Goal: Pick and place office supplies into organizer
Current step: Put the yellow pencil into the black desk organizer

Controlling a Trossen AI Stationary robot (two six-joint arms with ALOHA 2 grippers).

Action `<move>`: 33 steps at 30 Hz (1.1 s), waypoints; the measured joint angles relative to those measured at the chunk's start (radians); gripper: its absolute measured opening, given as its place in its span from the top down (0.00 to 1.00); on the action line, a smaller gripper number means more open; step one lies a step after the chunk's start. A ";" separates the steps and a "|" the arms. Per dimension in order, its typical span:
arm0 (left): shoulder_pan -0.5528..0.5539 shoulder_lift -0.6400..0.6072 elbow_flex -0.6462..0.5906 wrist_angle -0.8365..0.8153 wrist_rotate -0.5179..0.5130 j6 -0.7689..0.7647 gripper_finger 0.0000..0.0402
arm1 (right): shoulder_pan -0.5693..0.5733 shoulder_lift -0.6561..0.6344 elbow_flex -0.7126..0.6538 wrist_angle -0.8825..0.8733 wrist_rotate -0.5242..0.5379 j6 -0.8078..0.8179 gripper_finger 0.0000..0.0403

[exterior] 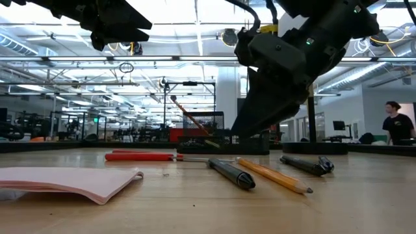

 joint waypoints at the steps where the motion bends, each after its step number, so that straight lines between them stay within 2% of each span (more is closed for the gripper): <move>1: 0.000 0.000 0.000 0.000 0.000 0.000 0.55 | -0.002 0.000 0.000 0.000 0.000 0.014 0.57; 12: 0.000 0.000 0.000 0.005 -0.005 -0.022 0.55 | -0.022 0.021 0.000 -0.068 -0.008 0.131 0.57; 21: 0.000 0.000 0.000 0.013 -0.001 -0.064 0.55 | -0.025 0.098 0.001 0.051 -0.047 0.152 0.57; 26: 0.000 0.000 0.000 0.007 -0.001 -0.066 0.55 | -0.022 0.107 0.003 0.030 -0.049 0.148 0.57; 33: 0.000 0.000 0.000 0.007 -0.001 -0.067 0.55 | -0.020 0.108 0.003 0.001 -0.082 0.062 0.66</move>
